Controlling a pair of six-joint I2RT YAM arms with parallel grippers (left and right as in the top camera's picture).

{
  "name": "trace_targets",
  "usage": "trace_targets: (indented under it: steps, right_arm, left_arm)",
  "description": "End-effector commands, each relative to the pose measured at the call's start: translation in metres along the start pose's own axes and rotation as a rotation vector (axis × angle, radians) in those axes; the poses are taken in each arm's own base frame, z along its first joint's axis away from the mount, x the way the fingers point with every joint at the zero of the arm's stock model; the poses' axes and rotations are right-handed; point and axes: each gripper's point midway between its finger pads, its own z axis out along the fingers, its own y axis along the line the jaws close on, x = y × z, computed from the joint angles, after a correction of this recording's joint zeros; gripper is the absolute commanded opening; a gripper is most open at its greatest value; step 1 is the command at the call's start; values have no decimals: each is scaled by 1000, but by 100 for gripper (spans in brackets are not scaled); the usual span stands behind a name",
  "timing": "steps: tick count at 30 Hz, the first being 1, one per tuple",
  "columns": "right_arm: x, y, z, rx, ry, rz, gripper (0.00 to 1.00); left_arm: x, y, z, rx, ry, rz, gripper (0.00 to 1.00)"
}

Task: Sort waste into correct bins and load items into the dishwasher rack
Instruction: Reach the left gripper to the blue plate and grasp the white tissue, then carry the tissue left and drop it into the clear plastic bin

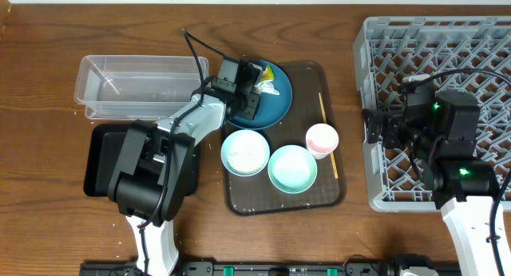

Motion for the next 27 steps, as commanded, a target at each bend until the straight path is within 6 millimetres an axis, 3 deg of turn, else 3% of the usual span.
trace_targets:
  steps: [1, 6, 15, 18, 22, 27]
  right_arm:
    - [-6, 3, -2, -13, -11, 3, 99]
    - [-5, 3, -2, -13, -8, 3, 99]
    - [-5, 3, -2, -12, -8, 3, 99]
    - [-5, 3, -2, -9, -8, 3, 99]
    - [-5, 3, -2, -9, -8, 3, 99]
    - [-5, 3, -2, -9, -8, 3, 99]
  left_arm:
    - [-12, -1, -8, -2, -26, 2, 6]
    - [-25, -4, -37, -2, -60, -13, 6]
    - [-44, -9, -117, -27, -134, -9, 6]
    - [-51, 9, -141, -136, -176, -19, 6]
    - [-54, 52, -170, -351, -215, -62, 6]
    - [-46, 97, -181, -473, -206, -132, 6]
